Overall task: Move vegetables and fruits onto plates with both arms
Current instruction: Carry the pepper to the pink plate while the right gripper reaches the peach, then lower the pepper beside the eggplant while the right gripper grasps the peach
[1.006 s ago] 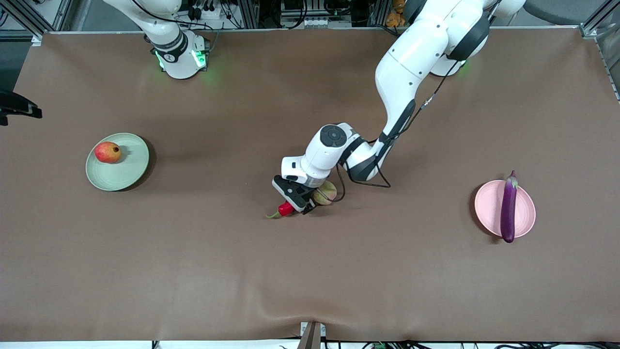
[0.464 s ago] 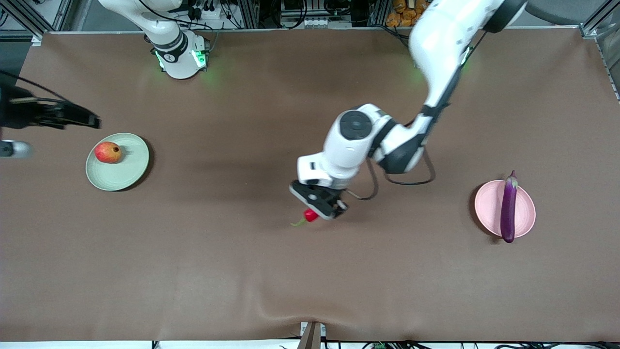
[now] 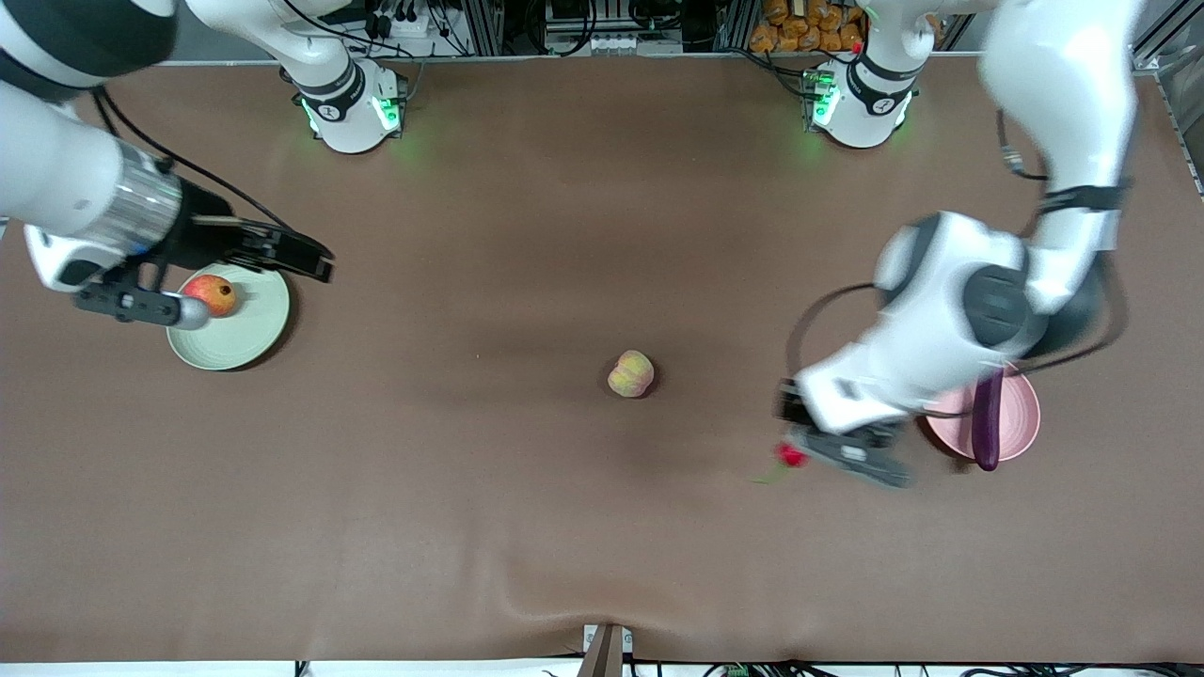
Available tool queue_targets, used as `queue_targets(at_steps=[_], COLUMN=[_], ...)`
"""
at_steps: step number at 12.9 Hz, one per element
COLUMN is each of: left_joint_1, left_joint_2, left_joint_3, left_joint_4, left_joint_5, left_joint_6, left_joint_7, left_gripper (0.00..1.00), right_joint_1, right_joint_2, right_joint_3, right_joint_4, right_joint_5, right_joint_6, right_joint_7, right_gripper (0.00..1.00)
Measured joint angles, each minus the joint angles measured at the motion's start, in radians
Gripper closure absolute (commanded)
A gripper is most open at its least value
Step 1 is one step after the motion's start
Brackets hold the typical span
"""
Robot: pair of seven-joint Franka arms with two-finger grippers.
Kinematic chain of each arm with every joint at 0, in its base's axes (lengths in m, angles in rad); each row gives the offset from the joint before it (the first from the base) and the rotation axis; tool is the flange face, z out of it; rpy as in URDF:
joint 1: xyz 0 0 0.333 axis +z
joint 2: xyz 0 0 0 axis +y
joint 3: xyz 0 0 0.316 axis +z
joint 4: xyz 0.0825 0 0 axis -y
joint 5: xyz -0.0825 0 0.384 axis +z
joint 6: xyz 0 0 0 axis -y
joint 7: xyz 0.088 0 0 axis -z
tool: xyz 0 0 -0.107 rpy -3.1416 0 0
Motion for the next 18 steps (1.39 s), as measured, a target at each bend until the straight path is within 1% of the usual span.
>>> queue_targets(at_steps=[2, 3, 4, 7, 10, 11, 13, 14, 16, 18], left_joint_1=[0.1, 0.136, 0.166, 0.186, 0.193, 0.205, 0.233, 0.24, 0.241, 0.24], left_joint_2=[0.003, 0.011, 0.022, 0.068, 0.098, 0.105, 0.124, 0.13, 0.135, 0.136], left_joint_3=[0.001, 0.003, 0.012, 0.088, 0.117, 0.12, 0.121, 0.121, 0.12, 0.119], left_joint_4=[-0.016, -0.026, -0.035, -0.046, -0.048, -0.05, -0.051, -0.051, -0.051, -0.051], left_joint_5=[0.0, 0.0, 0.0, 0.001, 0.013, 0.018, 0.046, 0.077, 0.135, 0.15], left_joint_6=[-0.081, -0.114, -0.144, -0.18, -0.186, -0.188, -0.18, -0.157, -0.077, -0.044], left_joint_7=[0.0, -0.004, -0.009, -0.013, -0.013, -0.01, 0.009, 0.015, 0.015, 0.017], left_gripper=[0.71, 0.71, 0.71, 0.7, 0.66, 0.64, 0.64, 0.64, 0.64, 0.64], right_joint_1=[0.034, 0.069, 0.119, 0.258, 0.355, 0.371, 0.374, 0.374, 0.382, 0.399], right_joint_2=[0.046, 0.085, 0.132, 0.297, 0.438, 0.469, 0.508, 0.524, 0.56, 0.595], right_joint_3=[0.0, -0.001, -0.001, 0.0, 0.0, -0.001, -0.003, -0.005, -0.003, -0.002], right_joint_4=[-0.005, -0.009, -0.013, -0.021, -0.019, -0.018, -0.007, 0.005, 0.022, 0.036], right_joint_5=[0.022, 0.022, 0.022, 0.021, 0.022, 0.022, 0.03, 0.037, 0.042, 0.043], right_joint_6=[0.039, 0.074, 0.135, 0.344, 0.538, 0.587, 0.626, 0.632, 0.686, 0.733], right_joint_7=[0.008, 0.022, 0.075, 0.315, 0.512, 0.549, 0.574, 0.581, 0.609, 0.646], right_gripper=[0.0, 0.0, 0.0, 0.0, 0.0, 0.0, 0.0, 0.0, 0.0, 0.0])
